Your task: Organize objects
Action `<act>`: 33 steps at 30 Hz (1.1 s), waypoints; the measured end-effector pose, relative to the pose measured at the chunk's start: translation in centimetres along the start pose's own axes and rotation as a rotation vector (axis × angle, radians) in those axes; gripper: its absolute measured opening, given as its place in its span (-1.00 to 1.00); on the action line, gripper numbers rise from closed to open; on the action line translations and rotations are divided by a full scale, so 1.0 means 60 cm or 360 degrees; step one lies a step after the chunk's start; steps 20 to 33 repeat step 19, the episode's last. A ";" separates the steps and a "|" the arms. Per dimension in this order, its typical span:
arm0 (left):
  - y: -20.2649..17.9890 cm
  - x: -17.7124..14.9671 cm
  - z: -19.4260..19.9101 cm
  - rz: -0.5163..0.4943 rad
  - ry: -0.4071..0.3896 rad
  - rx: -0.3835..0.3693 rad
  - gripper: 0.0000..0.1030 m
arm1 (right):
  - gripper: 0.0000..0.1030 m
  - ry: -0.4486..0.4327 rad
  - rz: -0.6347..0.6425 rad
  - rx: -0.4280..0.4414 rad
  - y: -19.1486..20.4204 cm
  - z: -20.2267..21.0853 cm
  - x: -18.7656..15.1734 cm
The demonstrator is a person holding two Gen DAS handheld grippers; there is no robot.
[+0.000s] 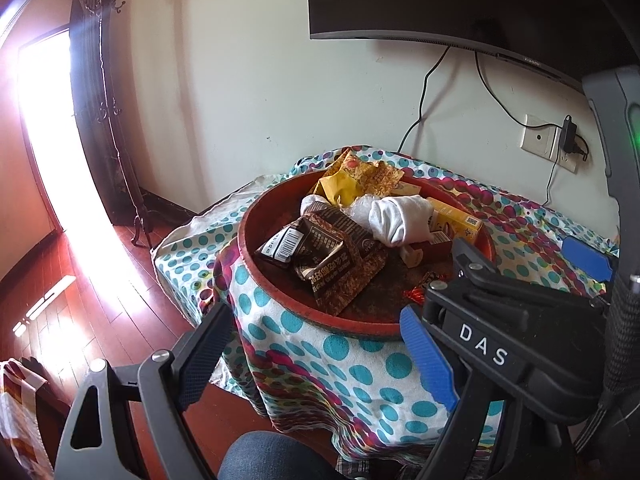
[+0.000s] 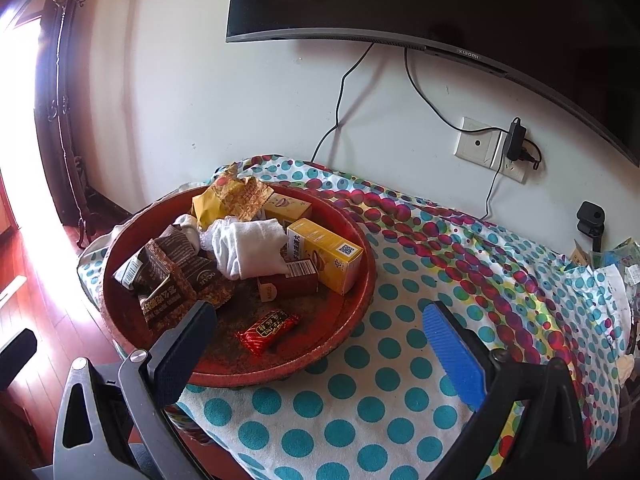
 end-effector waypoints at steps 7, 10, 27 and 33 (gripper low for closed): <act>-0.009 -0.004 0.002 0.0010 0.0038 -0.0049 0.71 | 1.00 -0.0017 -0.0007 -0.0017 -0.006 0.008 -0.001; -0.013 -0.006 0.001 -0.0006 0.0042 -0.0050 0.71 | 1.00 -0.0021 -0.0013 -0.0022 -0.009 0.009 -0.003; -0.013 -0.009 -0.002 -0.0012 0.0047 -0.0035 0.71 | 1.00 -0.0023 -0.0021 -0.0012 -0.007 0.008 -0.004; -0.013 -0.009 -0.002 -0.0012 0.0047 -0.0035 0.71 | 1.00 -0.0023 -0.0021 -0.0012 -0.007 0.008 -0.004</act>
Point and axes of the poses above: each gripper's, at about its wrist camera, not at the fingertips, and z roughly against the way its jaws point, y to its left, x to its top, the point moved 3 cm from there along -z, roughly the way its jaws point, and after that the axes turned 14 degrees about x, right-handed, at the moved point
